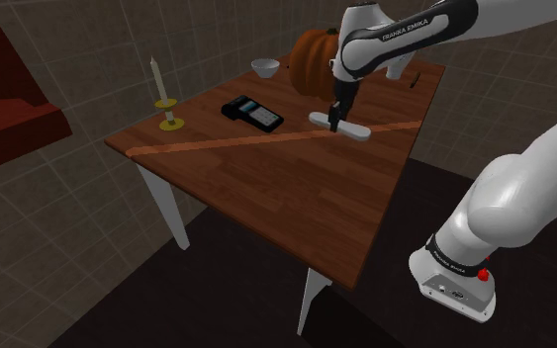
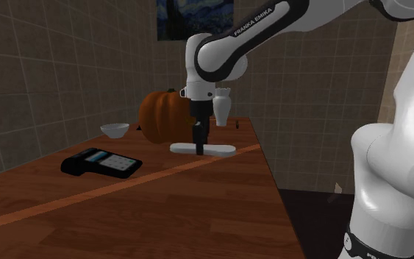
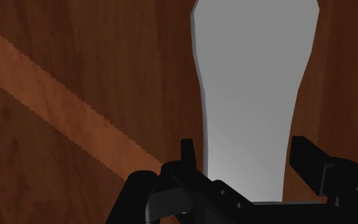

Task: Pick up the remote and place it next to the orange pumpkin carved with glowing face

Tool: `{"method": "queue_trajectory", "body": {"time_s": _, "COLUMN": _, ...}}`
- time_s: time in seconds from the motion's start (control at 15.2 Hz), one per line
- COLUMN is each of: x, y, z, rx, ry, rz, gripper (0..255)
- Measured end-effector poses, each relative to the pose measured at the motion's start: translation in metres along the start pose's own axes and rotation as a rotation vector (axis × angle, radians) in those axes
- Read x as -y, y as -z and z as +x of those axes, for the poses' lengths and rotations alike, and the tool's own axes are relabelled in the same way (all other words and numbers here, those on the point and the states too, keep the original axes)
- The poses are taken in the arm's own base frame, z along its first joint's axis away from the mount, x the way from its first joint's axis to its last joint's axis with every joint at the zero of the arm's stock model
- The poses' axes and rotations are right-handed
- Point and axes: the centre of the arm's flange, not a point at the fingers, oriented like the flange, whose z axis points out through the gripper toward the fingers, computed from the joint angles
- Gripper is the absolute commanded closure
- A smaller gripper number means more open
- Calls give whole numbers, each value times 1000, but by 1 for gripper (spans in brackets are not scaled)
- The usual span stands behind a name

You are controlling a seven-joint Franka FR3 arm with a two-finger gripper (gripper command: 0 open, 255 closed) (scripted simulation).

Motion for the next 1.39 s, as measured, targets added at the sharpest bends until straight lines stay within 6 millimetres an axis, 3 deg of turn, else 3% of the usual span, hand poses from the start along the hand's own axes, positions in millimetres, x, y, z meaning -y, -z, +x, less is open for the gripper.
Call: {"method": "queue_trajectory", "body": {"time_s": 1.39, "x": -2, "y": 111, "z": -1, "rx": 0, "ry": 0, "rz": 0, "gripper": 255}}
